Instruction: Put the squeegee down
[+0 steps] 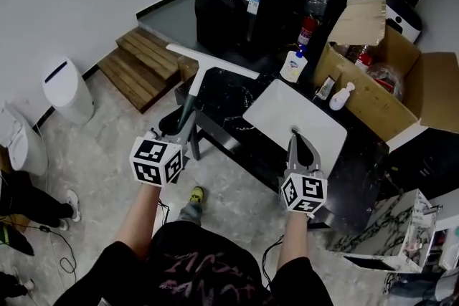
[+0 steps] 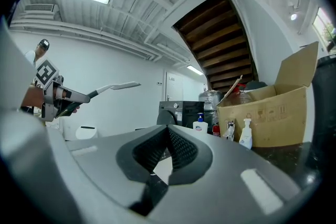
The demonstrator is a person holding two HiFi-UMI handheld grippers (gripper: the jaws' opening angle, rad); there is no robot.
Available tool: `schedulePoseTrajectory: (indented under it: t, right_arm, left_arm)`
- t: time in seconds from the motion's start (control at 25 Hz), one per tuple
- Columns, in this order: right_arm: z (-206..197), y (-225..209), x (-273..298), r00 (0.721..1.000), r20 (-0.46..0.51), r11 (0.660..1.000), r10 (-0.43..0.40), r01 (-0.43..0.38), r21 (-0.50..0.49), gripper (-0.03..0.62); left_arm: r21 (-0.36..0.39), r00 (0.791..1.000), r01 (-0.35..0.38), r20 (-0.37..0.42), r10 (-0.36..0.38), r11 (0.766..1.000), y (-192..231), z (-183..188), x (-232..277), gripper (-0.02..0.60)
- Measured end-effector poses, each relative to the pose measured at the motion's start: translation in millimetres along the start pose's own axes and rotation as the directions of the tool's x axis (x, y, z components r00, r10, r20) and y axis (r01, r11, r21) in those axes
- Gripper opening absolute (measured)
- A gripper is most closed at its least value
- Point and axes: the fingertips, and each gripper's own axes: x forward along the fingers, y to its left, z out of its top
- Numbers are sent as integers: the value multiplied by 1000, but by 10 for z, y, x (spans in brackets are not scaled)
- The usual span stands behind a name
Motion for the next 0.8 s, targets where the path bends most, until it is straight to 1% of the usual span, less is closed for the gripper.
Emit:
schedulePoseTrajectory:
  t: [0.24, 0.4, 0.6, 0.8]
  right_arm:
    - [15, -93, 550, 999, 0, 999, -45, 45, 3, 9]
    - [28, -107, 895, 998, -13, 998, -65, 65, 1, 9]
    - [108, -193, 1326, 993, -19, 993, -116, 116, -9, 9]
    - [114, -233, 1694, 986, -26, 986, -165, 165, -15, 9]
  left_arm:
    - [7, 999, 45, -10, -45, 999, 334, 56, 582, 98]
    - [-4, 997, 73, -20, -74, 997, 581, 107, 959, 98]
    - [-5, 991, 127, -29, -127, 992, 846, 204, 1467, 99]
    - [-7, 983, 178, -47, -178, 984, 1089, 221, 1908, 99]
